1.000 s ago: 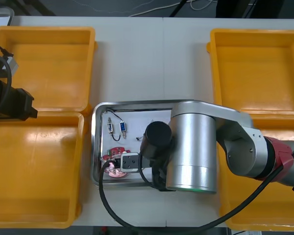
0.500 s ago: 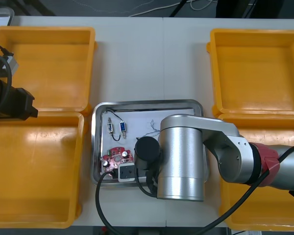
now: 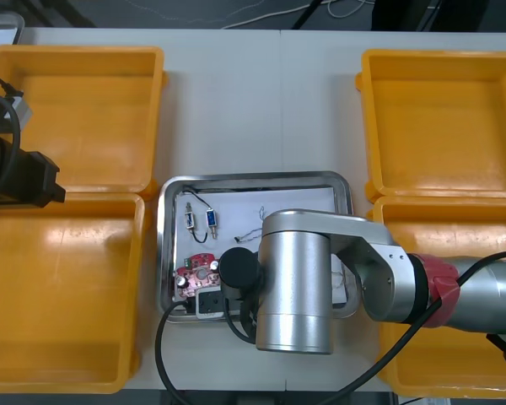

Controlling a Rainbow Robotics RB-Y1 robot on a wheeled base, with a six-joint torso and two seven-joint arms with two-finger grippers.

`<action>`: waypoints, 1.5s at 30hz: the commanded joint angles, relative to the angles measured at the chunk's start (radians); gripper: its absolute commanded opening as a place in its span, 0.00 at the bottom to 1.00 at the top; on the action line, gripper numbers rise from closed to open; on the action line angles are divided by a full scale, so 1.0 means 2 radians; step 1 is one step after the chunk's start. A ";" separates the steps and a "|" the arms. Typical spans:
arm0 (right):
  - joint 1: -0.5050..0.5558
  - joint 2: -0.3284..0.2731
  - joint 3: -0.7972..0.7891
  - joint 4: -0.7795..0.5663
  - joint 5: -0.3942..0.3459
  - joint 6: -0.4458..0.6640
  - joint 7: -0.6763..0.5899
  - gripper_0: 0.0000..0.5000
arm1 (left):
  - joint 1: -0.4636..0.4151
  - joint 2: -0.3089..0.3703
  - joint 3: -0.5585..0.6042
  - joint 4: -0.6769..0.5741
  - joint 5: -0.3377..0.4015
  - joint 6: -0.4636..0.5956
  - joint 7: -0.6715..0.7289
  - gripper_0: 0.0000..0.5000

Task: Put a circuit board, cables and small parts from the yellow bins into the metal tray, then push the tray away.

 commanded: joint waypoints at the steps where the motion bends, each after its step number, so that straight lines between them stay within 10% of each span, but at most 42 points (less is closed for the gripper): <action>1: 0.013 0.020 0.007 -0.002 0.011 -0.011 0.021 1.00 | 0.009 0.017 0.017 -0.015 -0.004 -0.004 0.006 1.00; 40: 0.057 0.015 0.038 0.004 0.077 -0.024 0.015 1.00 | 0.009 0.017 0.017 -0.015 -0.004 -0.004 0.006 1.00; 43: 0.057 0.015 0.041 0.004 0.081 -0.024 0.014 0.78 | 0.009 0.017 0.017 -0.015 -0.004 -0.004 0.006 1.00; 45: 0.057 0.015 0.041 0.004 0.082 -0.024 0.013 0.33 | 0.009 0.017 0.017 -0.015 -0.004 -0.004 0.006 1.00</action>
